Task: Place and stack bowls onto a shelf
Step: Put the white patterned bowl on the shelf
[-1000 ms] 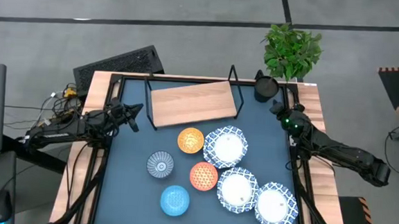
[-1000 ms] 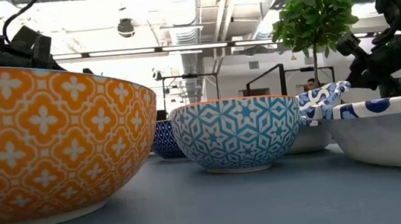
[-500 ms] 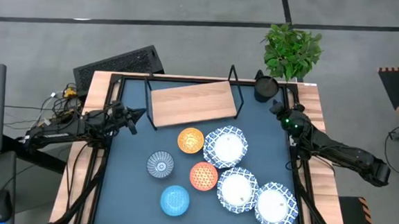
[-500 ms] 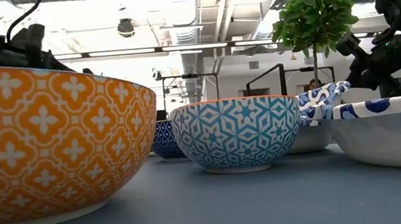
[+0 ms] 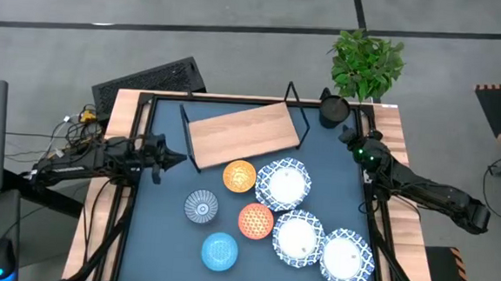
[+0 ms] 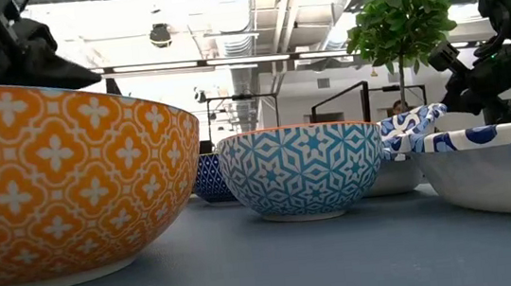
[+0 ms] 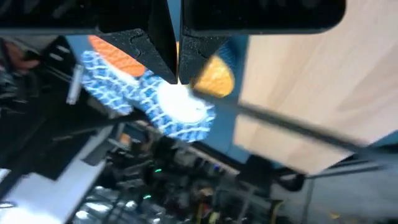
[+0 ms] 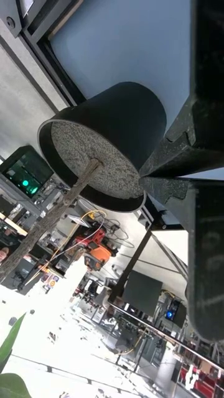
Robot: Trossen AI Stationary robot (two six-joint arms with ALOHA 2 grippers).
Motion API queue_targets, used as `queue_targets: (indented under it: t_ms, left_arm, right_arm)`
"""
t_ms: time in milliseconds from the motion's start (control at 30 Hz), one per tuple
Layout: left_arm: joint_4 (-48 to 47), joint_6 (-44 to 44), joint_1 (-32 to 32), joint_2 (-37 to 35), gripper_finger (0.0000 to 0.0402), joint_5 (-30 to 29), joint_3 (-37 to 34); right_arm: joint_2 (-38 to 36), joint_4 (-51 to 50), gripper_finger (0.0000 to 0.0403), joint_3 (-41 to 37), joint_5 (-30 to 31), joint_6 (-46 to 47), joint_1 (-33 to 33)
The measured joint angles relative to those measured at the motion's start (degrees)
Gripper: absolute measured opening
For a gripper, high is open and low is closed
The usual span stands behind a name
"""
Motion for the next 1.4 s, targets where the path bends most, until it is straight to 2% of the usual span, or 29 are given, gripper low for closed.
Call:
queue_targets:
  t_ms: [100, 400, 567, 733, 800, 933, 1033, 1233, 1400]
  left_arm:
    - [-1.25, 0.42, 0.02, -0.05, 0.0000, 2.54, 0.00]
    - [7.01, 0.33, 0.02, -0.07, 0.0000, 13.29, 0.00]
    - [15.57, -1.52, 0.00, -0.07, 0.0000, 11.20, 0.00]
    - [23.35, 0.56, 0.00, -0.07, 0.0000, 2.11, 0.00]
    - [26.24, 2.15, 0.02, -0.07, 0.0001, 2.62, 0.00]
    - [30.01, 3.06, 0.02, -0.09, 0.0020, 6.35, 0.04]
    - [30.62, 3.51, 0.02, 0.21, 0.0045, 7.32, 0.04]
    - [29.91, 4.52, 0.02, 4.31, 0.0097, 8.31, 0.04]
    - [30.87, 1.90, -0.18, 10.65, 0.0113, 9.18, 0.04]
  right_arm:
    - [0.00, 0.00, 0.0036, 0.00, 0.00, 0.00, 0.00]
    - [0.00, 1.15, 0.0036, -0.14, 0.28, -0.03, -0.39]
    - [0.00, 0.86, 0.0036, -0.13, -0.41, -0.27, -0.33]
    - [-0.07, 1.52, 0.0036, -0.14, -0.29, -4.97, -0.37]
    - [-0.09, 4.78, 0.0036, -0.16, -3.27, -10.17, -0.39]
    - [-0.11, 14.90, 0.0037, -0.13, -15.86, -27.16, 0.23]
    - [-0.11, 20.91, 0.0047, -0.09, -22.67, -34.63, 1.38]
    - [-0.09, 24.28, 0.0101, 0.22, -25.44, -37.74, 4.34]
    - [-0.02, 23.93, 0.0152, 1.00, -27.08, -38.67, 7.38]
